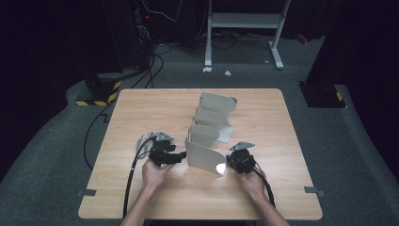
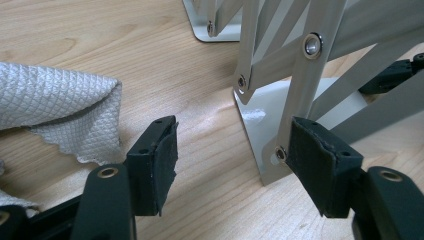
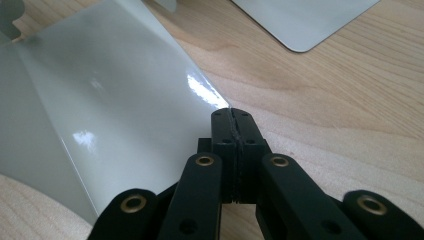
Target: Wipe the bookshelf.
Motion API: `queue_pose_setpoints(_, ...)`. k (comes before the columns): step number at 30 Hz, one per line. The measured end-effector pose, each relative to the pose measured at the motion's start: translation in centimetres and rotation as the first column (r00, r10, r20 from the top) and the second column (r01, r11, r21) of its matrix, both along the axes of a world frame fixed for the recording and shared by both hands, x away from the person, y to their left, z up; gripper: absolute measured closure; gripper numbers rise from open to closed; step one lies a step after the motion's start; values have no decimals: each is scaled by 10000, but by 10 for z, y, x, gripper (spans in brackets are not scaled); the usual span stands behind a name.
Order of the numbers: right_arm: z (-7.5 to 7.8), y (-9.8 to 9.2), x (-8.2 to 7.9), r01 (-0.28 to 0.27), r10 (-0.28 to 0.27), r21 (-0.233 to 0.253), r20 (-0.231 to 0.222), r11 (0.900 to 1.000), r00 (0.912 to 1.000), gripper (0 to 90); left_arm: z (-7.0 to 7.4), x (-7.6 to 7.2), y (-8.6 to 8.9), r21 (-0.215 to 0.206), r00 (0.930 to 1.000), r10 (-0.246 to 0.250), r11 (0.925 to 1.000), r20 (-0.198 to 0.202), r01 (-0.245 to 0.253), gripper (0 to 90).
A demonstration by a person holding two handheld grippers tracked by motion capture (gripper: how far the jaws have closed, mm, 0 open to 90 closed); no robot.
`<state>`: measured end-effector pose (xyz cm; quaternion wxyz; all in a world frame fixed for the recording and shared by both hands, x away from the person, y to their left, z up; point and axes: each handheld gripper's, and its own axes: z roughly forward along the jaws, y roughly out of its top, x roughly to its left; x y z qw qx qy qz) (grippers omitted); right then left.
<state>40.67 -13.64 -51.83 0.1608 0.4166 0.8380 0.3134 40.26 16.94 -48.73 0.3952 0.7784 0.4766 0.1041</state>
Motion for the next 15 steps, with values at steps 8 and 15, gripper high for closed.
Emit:
queue_pose_setpoints(8,-1,1,9,90,-90,-26,141,10000,9999,900,-1,-1,-3,-18,10000,71,10000,-8,-71,377)
queue_pose_setpoints(15,-1,2,21,143,-142,-51,189,9999,9997,900,-5,-2,-8,47,9998,94,9999,-162,-93,390)
